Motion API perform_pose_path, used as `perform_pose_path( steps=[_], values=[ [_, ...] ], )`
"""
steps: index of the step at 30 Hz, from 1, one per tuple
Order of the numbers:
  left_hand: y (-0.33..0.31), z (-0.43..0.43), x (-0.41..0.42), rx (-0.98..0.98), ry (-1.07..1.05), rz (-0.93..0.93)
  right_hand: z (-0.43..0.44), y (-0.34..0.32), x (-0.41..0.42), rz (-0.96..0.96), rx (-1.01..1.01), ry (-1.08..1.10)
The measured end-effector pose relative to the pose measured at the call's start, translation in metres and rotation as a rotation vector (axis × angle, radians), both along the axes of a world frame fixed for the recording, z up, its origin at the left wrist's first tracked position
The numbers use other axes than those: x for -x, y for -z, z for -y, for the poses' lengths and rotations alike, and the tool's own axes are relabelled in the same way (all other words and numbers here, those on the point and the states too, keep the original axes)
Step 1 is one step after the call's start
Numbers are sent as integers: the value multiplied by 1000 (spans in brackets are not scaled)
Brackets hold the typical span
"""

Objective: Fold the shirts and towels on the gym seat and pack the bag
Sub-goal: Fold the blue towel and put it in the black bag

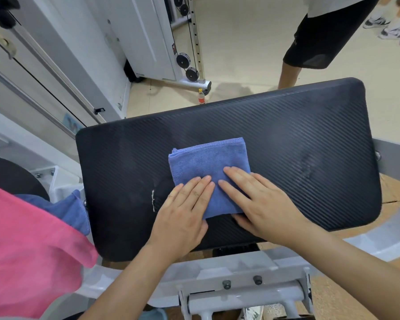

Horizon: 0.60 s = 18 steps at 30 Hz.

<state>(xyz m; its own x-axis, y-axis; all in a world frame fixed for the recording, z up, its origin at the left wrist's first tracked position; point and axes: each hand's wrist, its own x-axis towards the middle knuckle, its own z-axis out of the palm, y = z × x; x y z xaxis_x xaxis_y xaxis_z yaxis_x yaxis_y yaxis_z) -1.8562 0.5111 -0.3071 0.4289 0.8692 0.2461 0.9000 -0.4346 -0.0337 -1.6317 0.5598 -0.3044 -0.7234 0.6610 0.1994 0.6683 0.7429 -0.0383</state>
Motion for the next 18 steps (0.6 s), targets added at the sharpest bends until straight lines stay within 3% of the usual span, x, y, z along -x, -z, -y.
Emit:
perform_pose_path(
  steps=[8,13,18],
  values=[
    [-26,-11,-7,60,-62,356,-2,-20,10,-113,39,68],
    [-54,17,-7,519,-176,427,20,-50,1,-8,362,136],
    [-44,39,-6,815,-285,574,50,-35,-10,-258,681,211]
  ],
)
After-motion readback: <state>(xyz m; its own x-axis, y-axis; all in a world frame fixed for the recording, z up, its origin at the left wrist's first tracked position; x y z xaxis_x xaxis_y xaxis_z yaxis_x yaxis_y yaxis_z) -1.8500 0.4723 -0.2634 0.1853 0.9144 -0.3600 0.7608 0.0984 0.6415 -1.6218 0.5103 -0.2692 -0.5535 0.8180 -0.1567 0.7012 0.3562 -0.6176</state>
